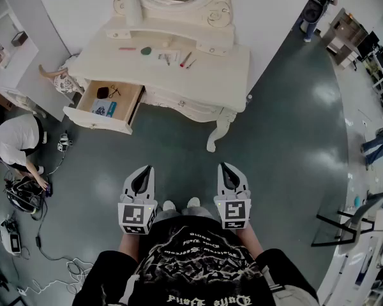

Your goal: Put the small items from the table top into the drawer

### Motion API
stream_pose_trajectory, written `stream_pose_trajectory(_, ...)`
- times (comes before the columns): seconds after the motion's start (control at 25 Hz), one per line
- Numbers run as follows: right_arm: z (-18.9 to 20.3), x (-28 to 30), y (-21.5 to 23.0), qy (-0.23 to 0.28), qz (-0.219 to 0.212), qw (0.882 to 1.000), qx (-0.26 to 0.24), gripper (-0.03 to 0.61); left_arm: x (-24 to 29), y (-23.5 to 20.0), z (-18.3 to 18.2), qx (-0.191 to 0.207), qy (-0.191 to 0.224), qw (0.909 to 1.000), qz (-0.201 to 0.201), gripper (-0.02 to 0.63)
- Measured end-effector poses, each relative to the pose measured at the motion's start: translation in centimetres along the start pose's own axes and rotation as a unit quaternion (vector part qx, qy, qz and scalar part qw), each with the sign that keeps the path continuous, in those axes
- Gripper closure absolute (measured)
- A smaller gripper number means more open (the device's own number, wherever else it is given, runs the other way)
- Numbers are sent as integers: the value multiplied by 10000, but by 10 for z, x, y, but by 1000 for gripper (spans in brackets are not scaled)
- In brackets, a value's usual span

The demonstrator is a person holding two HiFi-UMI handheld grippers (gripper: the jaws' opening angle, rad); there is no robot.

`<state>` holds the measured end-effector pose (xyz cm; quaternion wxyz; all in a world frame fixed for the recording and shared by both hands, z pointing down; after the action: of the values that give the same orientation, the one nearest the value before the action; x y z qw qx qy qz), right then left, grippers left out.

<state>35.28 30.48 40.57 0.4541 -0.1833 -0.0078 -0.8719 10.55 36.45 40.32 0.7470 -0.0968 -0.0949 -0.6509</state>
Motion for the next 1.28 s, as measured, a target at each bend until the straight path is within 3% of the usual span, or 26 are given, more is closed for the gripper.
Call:
stream_pose_trajectory(0.4, -4, 2, 6, 181, 112, 9997, -72, 571, 0, -3, -2, 43, 95, 9999, -87, 598)
stream_pose_trajectory(0.72, -3, 0, 16, 253, -51, 9991, -344, 569, 4, -3, -10, 98, 172, 9996, -182, 598)
stream_pose_trajectory(1.28, 7, 1, 63, 429, -131, 9988, -192, 569, 33, 38, -18, 296, 200, 9991, -239, 598)
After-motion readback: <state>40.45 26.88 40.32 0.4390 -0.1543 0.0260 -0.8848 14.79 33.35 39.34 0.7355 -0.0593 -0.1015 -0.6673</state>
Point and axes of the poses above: the fingertips, and each gripper's own axes: x forward along the fingers, y to its right, z out of its underside, the point moved 6 cm from there along -x, backward along the fingers, and after that the axes turned 3 degrees about -z, right-handed, at the moved point
